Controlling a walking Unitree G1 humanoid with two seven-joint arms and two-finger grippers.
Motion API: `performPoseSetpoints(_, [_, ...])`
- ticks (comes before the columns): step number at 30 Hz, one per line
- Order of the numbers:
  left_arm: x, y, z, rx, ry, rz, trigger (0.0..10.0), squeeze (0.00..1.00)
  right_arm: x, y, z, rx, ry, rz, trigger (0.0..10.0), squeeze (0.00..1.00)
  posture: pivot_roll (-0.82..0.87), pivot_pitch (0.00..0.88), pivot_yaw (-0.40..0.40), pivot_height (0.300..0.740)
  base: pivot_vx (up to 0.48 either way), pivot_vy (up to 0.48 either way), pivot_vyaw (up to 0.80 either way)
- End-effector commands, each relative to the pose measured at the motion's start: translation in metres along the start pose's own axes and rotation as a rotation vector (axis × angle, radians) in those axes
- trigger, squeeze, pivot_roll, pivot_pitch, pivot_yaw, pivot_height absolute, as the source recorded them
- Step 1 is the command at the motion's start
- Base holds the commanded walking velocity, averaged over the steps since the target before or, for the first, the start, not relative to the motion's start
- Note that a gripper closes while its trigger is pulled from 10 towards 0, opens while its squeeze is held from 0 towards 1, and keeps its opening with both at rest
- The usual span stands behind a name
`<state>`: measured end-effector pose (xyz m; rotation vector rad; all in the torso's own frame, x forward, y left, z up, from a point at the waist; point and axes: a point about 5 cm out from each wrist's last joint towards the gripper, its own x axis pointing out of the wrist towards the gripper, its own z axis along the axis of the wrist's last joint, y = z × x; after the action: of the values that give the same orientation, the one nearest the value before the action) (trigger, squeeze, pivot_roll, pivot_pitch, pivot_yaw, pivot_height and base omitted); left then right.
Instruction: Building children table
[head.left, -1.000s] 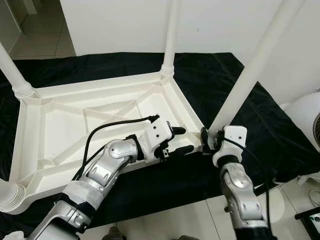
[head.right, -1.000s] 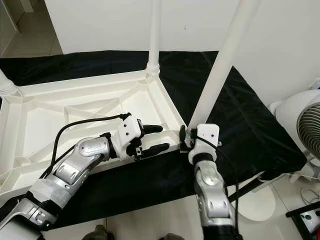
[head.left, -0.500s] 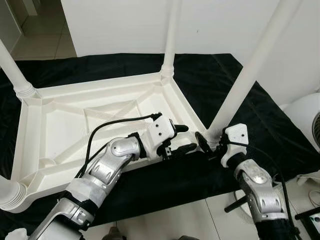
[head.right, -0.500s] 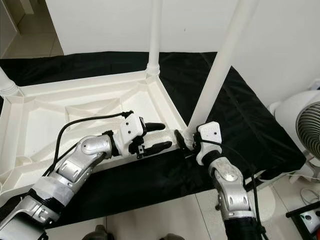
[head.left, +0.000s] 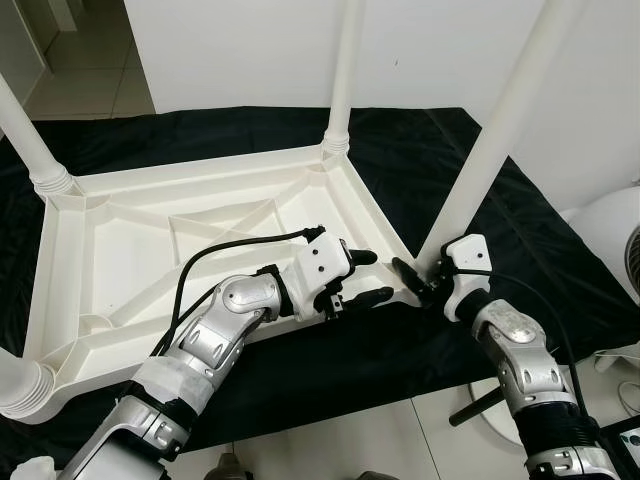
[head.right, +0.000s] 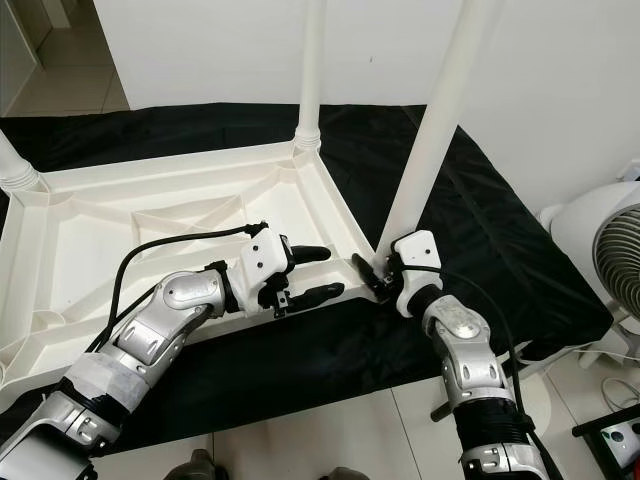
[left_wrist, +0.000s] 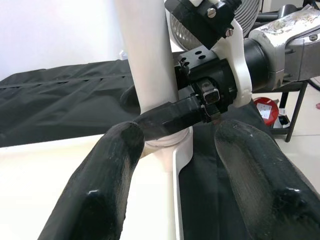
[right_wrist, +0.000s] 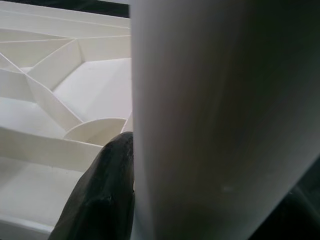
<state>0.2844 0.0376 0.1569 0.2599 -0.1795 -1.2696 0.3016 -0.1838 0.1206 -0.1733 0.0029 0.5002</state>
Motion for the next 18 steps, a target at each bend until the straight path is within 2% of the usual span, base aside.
performPoseSetpoints(1, [0.0008,-0.0025,0.0015,0.011,0.002,-0.082,10.0,0.0,0.0031,0.0105,-0.0066,-0.006,0.031,0.067,0.0,0.0,0.01,0.0,-0.042,0.74,0.0,0.0,0.0])
performPoseSetpoints(6, [0.0007,-0.0022,0.0016,0.012,0.001,-0.079,10.0,0.0,0.002,0.0122,-0.0115,0.02,0.032,0.059,0.0,0.0,0.01,0.0,-0.042,0.74,0.0,0.0,0.0])
performPoseSetpoints(7, [0.0007,-0.0021,0.0017,0.012,0.0,-0.079,10.0,0.0,0.0011,0.0112,-0.012,0.035,0.029,0.034,10.0,0.0,0.01,0.0,-0.046,0.74,0.0,0.0,0.0])
performPoseSetpoints(12, [0.0005,-0.002,0.0018,0.012,0.0,-0.077,10.0,0.0,0.0002,0.0095,-0.0124,0.071,0.027,-0.024,10.0,0.0,0.01,0.0,-0.043,0.74,0.0,0.0,0.0])
performPoseSetpoints(15, [0.0004,-0.0025,0.0014,0.009,0.0,-0.077,10.0,0.0,0.0028,0.0097,-0.0094,0.111,0.041,-0.21,10.0,0.0,0.0,0.0,-0.043,0.74,0.0,0.0,0.0])
performPoseSetpoints(18, [0.0003,-0.0028,0.001,0.007,0.0,-0.078,10.0,0.0,0.0035,0.0118,-0.0084,0.132,0.045,-0.259,10.0,0.0,0.0,0.0,-0.043,0.74,0.0,0.0,0.0])
